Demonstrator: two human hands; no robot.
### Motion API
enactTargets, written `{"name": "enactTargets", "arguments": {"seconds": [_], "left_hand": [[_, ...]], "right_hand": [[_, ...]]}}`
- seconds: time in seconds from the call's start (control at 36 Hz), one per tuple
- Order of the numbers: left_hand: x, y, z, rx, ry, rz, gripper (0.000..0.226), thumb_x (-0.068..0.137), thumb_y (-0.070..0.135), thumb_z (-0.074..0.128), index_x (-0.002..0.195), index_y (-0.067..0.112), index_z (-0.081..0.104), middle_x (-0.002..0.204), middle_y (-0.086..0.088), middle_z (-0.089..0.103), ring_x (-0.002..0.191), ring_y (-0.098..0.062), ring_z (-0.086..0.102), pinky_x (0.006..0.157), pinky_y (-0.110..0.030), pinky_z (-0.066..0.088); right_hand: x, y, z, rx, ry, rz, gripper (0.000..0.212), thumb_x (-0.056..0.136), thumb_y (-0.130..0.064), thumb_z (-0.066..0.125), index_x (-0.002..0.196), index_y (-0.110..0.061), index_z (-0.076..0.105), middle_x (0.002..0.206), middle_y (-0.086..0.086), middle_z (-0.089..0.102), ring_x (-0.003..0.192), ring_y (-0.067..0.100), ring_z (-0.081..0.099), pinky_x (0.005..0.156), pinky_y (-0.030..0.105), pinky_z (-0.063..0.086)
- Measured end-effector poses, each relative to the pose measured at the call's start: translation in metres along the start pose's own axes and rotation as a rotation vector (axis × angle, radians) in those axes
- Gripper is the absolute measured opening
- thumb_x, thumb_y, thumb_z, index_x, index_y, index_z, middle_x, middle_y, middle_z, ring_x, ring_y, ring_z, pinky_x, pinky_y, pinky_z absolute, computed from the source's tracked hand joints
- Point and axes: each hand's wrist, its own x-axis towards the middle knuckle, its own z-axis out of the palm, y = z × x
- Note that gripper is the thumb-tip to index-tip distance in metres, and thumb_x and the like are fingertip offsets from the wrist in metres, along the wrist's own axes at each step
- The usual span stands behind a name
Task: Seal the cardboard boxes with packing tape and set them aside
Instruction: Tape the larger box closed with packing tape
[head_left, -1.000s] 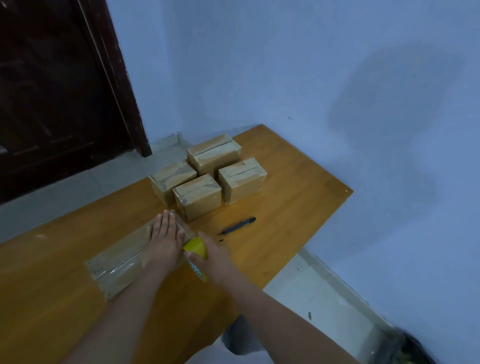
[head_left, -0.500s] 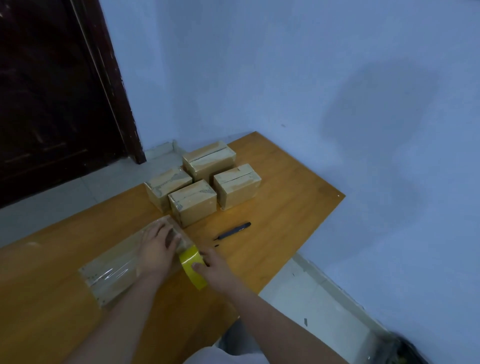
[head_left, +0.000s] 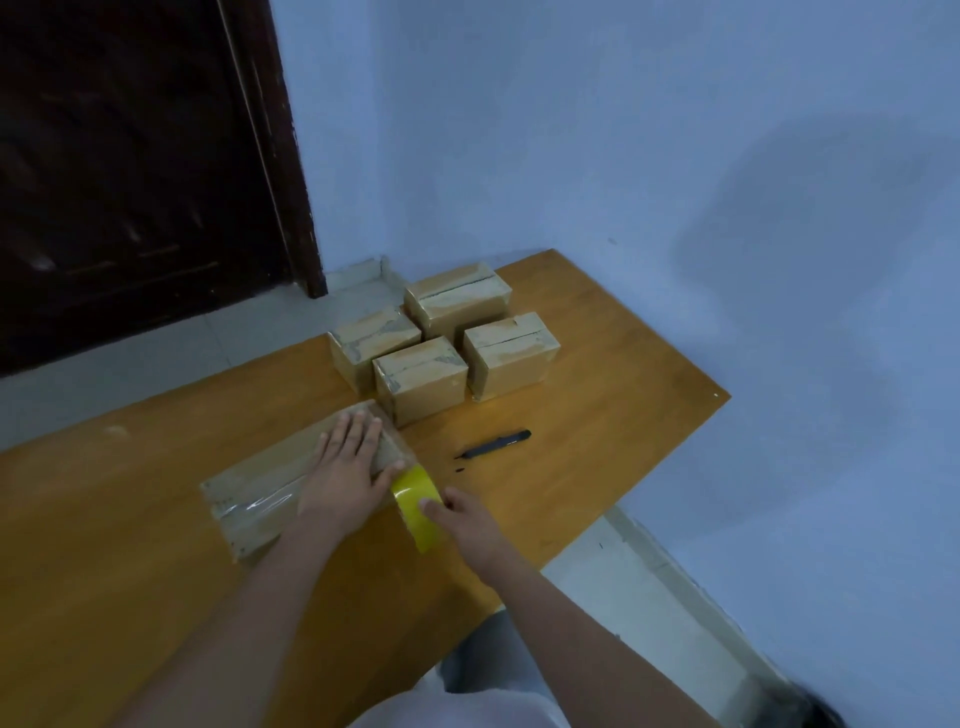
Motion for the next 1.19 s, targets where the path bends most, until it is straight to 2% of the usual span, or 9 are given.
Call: {"name": "enactTargets", "arguments": {"seconds": [0.11,0.31,0.44,0.56,0.69,0.94,1.06,1.11,1.19], "left_hand": [[0.002,-0.002,-0.002,-0.039,-0.025,-0.010,0.078,0.094,0.063,0.024,0.153,0.020,-0.003,0.159,0.001,-0.015,0.145,-0.014,-0.019,0.118,-0.035,-0.009],[0.001,0.001,-0.007,-0.044,-0.034,-0.006,0.079,0.095,0.062,0.030,0.153,0.020,-0.004,0.158,0.001,-0.016,0.145,-0.015,-0.018,0.117,-0.033,-0.010],[0.000,0.000,-0.009,-0.025,-0.039,0.004,0.077,0.095,0.061,0.026,0.152,0.020,-0.007,0.157,0.001,-0.018,0.145,-0.014,-0.019,0.117,-0.033,-0.011],[0.000,-0.002,-0.007,-0.048,-0.029,0.018,0.075,0.096,0.059,0.027,0.152,0.022,-0.006,0.152,0.005,-0.022,0.144,-0.012,-0.020,0.117,-0.032,-0.011],[0.001,-0.004,-0.006,-0.046,-0.008,0.021,0.067,0.098,0.056,0.019,0.151,0.023,-0.006,0.148,0.007,-0.024,0.136,-0.006,-0.025,0.115,-0.030,-0.012],[-0.001,-0.003,-0.007,-0.100,0.055,0.017,0.075,0.094,0.060,0.025,0.153,0.020,0.004,0.160,0.002,-0.007,0.144,-0.008,-0.014,0.116,-0.029,-0.010],[-0.003,-0.002,-0.010,-0.237,0.093,0.005,0.070,0.093,0.056,0.042,0.150,0.022,0.021,0.159,0.001,0.010,0.146,-0.022,0.010,0.118,-0.039,0.013],[-0.003,-0.004,-0.011,-0.267,0.119,0.016,0.059,0.091,0.051,0.050,0.141,0.023,0.037,0.151,-0.004,0.023,0.138,-0.029,0.025,0.110,-0.046,0.033],[-0.004,-0.005,-0.007,-0.205,0.200,0.104,0.038,0.091,0.040,0.057,0.121,0.017,0.058,0.128,-0.007,0.047,0.118,-0.028,0.045,0.094,-0.039,0.041]], "right_hand": [[0.001,0.007,0.002,0.064,0.015,-0.052,0.016,0.094,-0.025,0.057,0.081,-0.016,0.058,0.077,0.006,0.059,0.070,0.016,0.059,0.062,0.026,0.049],[0.006,0.012,0.004,-0.020,0.037,-0.053,0.024,0.095,-0.027,0.055,0.074,-0.015,0.055,0.067,-0.002,0.057,0.055,0.004,0.056,0.052,0.017,0.045],[0.012,0.031,0.002,-0.355,0.095,0.096,0.045,0.096,-0.043,0.047,0.059,-0.019,0.039,0.056,-0.005,0.039,0.045,0.006,0.037,0.041,0.016,0.026],[0.013,0.033,0.007,-0.395,0.070,0.083,0.050,0.096,-0.048,0.044,0.056,-0.020,0.033,0.053,-0.006,0.032,0.043,0.007,0.029,0.042,0.019,0.022],[0.012,0.039,0.012,-0.489,0.146,0.091,0.044,0.096,-0.052,0.041,0.065,-0.020,0.043,0.059,-0.004,0.042,0.052,0.010,0.039,0.049,0.023,0.031],[-0.001,0.043,0.010,-0.513,0.176,-0.022,0.036,0.096,-0.051,0.037,0.068,-0.030,0.040,0.061,-0.011,0.043,0.055,0.001,0.040,0.053,0.018,0.032],[0.000,0.046,0.015,-0.460,0.160,-0.002,0.038,0.096,-0.053,0.036,0.079,-0.022,0.050,0.065,-0.010,0.047,0.060,0.005,0.046,0.059,0.021,0.038],[0.000,0.048,0.016,-0.439,0.151,-0.001,0.037,0.097,-0.051,0.038,0.081,-0.020,0.051,0.066,-0.008,0.048,0.061,0.007,0.047,0.060,0.024,0.039],[0.003,0.049,0.012,-0.428,0.135,-0.021,0.035,0.097,-0.046,0.042,0.071,-0.023,0.045,0.064,-0.008,0.044,0.058,0.006,0.041,0.057,0.024,0.034]]}}
